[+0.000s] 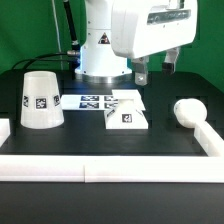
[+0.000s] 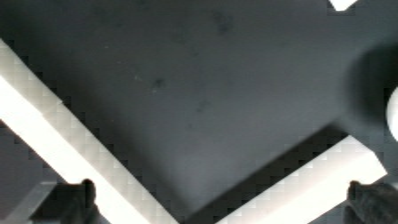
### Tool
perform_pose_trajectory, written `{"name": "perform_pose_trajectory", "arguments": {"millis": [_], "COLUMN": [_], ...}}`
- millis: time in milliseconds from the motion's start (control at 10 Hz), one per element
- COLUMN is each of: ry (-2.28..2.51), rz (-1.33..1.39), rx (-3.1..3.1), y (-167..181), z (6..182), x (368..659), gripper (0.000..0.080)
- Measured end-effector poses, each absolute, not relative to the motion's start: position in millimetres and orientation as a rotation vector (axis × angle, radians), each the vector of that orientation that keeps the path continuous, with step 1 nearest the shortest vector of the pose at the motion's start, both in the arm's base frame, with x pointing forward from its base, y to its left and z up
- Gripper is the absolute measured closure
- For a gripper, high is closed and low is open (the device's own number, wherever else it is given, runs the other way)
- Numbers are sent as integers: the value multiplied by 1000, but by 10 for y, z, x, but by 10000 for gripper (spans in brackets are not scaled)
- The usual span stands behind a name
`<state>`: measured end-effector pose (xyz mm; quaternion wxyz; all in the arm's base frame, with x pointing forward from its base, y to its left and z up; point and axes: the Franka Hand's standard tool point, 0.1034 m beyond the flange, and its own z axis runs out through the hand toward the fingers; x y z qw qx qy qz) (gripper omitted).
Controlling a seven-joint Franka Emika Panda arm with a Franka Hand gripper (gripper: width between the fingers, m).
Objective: Assemble lamp
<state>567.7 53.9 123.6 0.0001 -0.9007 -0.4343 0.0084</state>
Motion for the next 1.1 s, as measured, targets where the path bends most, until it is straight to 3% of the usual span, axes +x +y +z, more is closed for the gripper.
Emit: {"name": "perform_pose_trajectory", "arguments": {"millis": [700,1100], "ry": [-1361,-1242], "rz": [25,23], "rx": [-2831,-2893], "y": [537,355], "z": [1237,1115], "x": [5671,5293], "gripper": [100,100]}}
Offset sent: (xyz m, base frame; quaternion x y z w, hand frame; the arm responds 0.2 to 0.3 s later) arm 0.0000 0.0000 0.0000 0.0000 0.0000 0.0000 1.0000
